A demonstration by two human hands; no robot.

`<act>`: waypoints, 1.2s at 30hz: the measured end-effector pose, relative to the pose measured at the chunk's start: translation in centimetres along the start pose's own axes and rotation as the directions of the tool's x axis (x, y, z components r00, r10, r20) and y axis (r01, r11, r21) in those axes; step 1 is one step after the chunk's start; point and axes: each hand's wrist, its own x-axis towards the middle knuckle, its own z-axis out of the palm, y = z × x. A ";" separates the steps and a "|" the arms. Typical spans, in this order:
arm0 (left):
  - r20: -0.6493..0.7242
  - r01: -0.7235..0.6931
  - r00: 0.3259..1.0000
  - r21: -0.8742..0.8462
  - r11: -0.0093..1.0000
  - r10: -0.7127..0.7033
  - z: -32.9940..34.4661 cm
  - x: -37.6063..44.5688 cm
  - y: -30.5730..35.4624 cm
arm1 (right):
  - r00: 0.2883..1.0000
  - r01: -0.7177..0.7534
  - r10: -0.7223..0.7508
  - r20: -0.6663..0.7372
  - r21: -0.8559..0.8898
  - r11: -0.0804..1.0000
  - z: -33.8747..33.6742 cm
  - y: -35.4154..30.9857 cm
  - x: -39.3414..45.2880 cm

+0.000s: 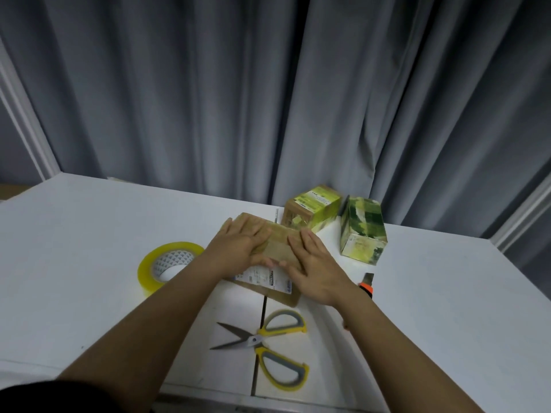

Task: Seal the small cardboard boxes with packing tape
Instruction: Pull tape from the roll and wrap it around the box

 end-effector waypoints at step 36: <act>-0.272 0.258 0.834 -0.576 0.776 -0.480 4.4 -15.4 -6.9 | 0.968 0.080 0.089 -0.234 0.625 0.776 7.8 -14.5 -1.6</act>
